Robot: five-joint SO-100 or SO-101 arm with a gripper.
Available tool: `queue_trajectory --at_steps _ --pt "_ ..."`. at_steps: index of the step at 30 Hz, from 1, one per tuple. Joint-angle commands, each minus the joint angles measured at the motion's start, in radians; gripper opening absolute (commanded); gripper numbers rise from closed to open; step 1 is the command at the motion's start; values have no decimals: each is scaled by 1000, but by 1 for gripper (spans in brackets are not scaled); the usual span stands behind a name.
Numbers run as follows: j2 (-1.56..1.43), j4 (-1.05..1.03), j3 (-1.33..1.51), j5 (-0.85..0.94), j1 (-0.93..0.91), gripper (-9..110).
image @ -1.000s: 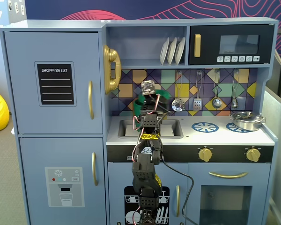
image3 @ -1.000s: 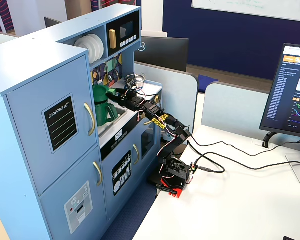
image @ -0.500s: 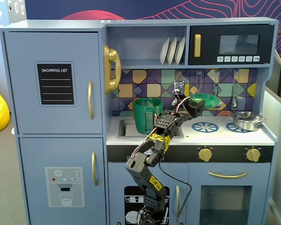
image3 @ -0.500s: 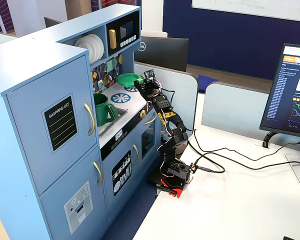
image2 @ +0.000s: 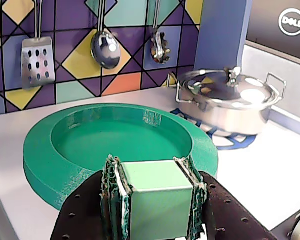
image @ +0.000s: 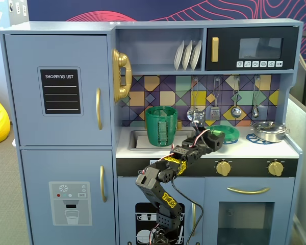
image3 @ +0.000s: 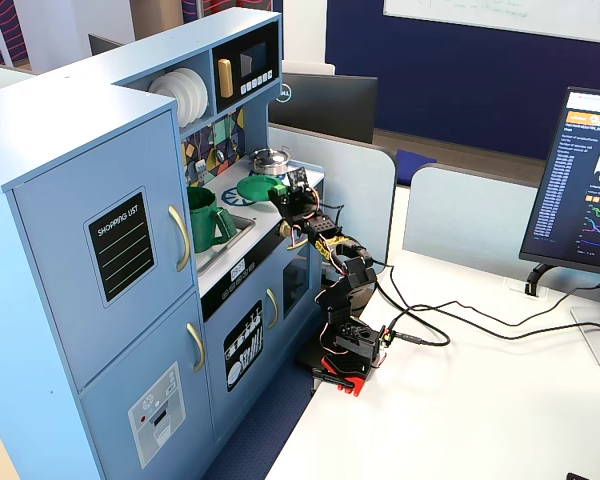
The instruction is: Take off the lid from the green recipient and place it on the counter
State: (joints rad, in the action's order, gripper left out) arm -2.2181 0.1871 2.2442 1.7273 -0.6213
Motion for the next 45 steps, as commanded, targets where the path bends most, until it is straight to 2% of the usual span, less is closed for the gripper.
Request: queue_trajectory --at_steps 1,13,15,19,25,27,29,31,34,37,42,45 --pt "20 143 17 -18 12 0" --pt "117 181 -23 -37 28 1" --pt "117 186 -29 -66 25 17" --pt "117 190 -44 -109 20 30" --pt "101 169 -78 -112 14 34" --pt "60 101 -106 -112 15 33" --pt "-8 -12 -140 -107 25 32" --pt "-103 -227 -196 -114 40 30" --pt "-232 -723 -334 -95 83 32" --pt "-311 -1170 -443 -69 150 28" --pt "-485 -1672 -377 -51 308 20" --pt "-597 -1914 -232 100 394 11"
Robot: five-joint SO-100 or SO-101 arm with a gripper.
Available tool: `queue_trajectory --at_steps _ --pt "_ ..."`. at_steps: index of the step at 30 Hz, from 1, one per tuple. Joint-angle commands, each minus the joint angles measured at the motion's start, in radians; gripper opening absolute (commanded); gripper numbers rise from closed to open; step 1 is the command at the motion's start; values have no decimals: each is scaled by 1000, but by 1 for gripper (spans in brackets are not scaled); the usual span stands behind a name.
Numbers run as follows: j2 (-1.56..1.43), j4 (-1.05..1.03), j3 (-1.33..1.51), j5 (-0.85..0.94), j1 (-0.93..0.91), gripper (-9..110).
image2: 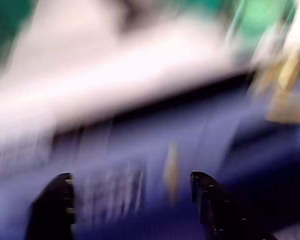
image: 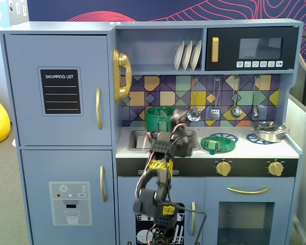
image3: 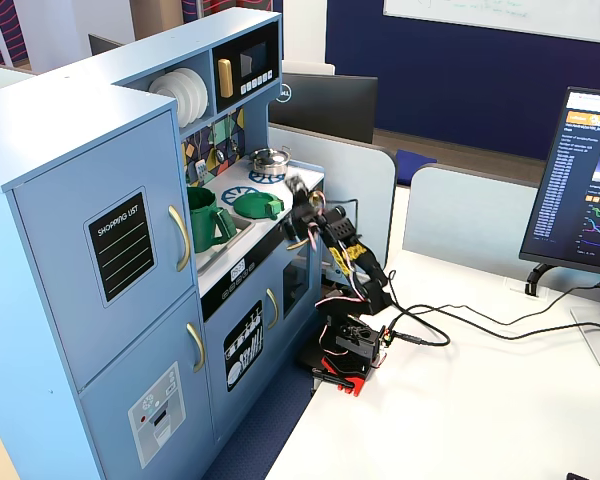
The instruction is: Take off the lid from the green recipient and place it on the counter
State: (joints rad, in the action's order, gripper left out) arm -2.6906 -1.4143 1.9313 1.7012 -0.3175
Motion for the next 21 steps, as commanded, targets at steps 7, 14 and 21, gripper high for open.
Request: queue_trajectory --at_steps 7,14,21 --pt "-334 -173 529 -91 230 10" --pt "-459 193 819 -291 302 11" --pt "-486 472 943 -249 321 10"
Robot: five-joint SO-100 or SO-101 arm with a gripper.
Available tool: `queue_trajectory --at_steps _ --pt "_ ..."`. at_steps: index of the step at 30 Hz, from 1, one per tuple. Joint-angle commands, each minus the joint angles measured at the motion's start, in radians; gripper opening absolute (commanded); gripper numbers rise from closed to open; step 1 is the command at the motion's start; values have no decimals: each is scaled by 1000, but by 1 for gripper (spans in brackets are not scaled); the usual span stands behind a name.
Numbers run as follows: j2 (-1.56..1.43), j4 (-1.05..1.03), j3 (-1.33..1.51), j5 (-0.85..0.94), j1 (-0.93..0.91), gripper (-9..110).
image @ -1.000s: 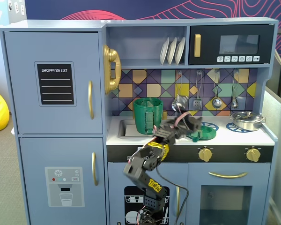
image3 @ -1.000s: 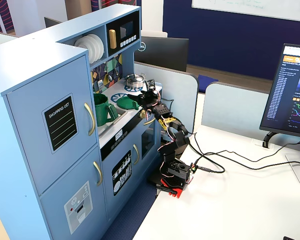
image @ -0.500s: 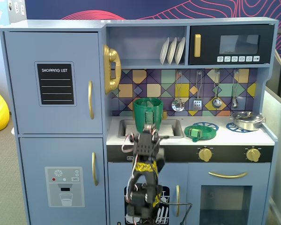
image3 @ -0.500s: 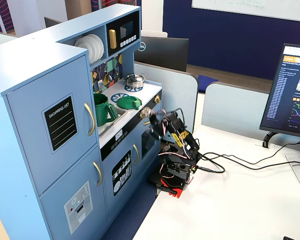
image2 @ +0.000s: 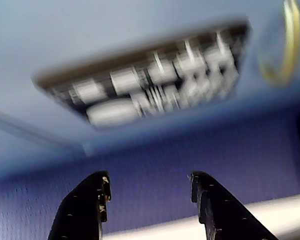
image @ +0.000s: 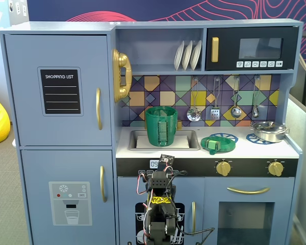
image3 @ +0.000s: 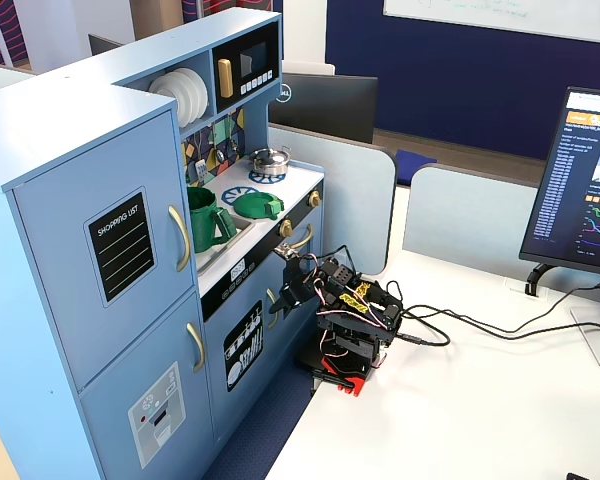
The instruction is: Take off the lid from the green recipient and place it on the counter
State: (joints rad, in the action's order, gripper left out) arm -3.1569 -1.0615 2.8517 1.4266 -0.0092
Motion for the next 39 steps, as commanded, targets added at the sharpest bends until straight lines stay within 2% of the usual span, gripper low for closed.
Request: queue_trajectory --at_steps 1,4,8,13,18,23,30,39 --pt "-20 149 38 37 12 10" --pt "-20 207 81 74 11 10" --pt "-20 186 138 89 2 9" --pt "-20 -25 144 80 8 9" --pt "-20 -296 146 164 5 9" --pt "-20 -426 146 198 -2 9" --pt "-21 -471 146 77 -20 10" --pt "-21 -471 146 84 -12 10"
